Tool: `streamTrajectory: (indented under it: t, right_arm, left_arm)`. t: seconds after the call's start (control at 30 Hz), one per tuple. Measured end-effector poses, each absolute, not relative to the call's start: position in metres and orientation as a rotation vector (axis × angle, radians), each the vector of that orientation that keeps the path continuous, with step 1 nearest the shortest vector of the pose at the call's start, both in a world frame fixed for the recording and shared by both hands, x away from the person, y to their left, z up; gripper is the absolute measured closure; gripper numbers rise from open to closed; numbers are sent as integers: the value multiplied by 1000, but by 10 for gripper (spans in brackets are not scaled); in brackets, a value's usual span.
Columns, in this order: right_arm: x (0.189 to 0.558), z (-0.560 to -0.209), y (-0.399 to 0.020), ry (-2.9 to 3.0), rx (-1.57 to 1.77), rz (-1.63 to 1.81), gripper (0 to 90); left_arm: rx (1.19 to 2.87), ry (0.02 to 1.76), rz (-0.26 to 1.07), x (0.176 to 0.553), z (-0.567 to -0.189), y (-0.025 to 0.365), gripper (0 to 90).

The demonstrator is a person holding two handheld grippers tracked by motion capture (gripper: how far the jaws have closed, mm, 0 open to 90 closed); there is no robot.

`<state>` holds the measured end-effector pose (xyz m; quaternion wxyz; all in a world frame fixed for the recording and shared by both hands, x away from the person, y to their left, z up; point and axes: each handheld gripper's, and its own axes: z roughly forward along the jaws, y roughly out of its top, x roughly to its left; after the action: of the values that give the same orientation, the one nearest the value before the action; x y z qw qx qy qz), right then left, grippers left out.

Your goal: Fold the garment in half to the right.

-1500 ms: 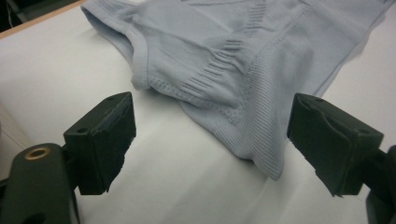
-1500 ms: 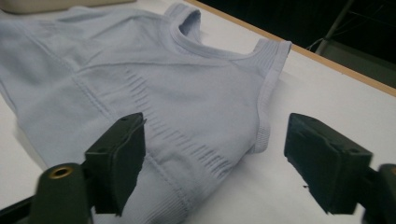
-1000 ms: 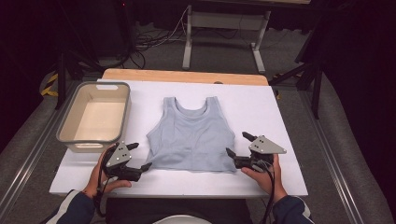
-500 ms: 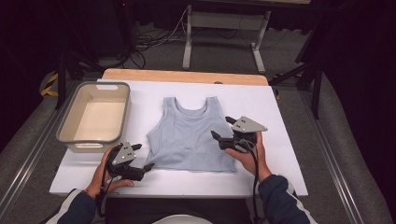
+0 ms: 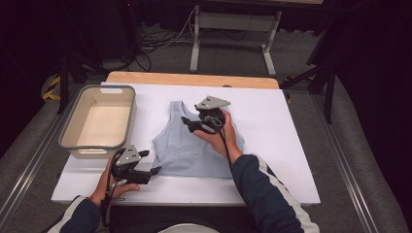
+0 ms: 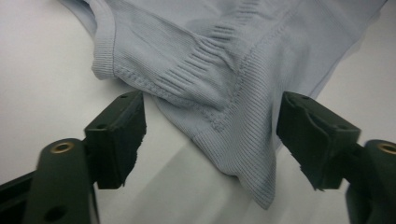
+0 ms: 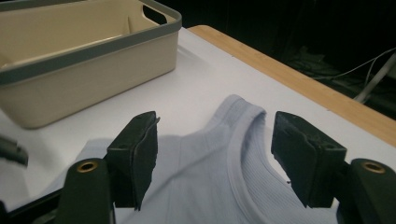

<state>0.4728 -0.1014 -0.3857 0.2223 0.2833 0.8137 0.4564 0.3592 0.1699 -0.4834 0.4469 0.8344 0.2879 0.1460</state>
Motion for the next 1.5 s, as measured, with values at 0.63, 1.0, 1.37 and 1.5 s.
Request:
streamTrajectory:
  t: [0.63,1.0,1.37,1.5]
  right_arm:
    - [571,-443,-20,2482,1025,897,412]
    - [588,-461,-16,2470,1133,831,472]
    - [588,-461,-14,2439,1124,788,804]
    - [591,-460,-16,2447,1135,788,839]
  left_arm:
    - [2135,736,278,365,-487,166,316]
    - [2190,733,228,367,-488,160,347]
    - [2179,751,248,366,-487,159,626]
    - [2189,725,245,364,-486,159,752]
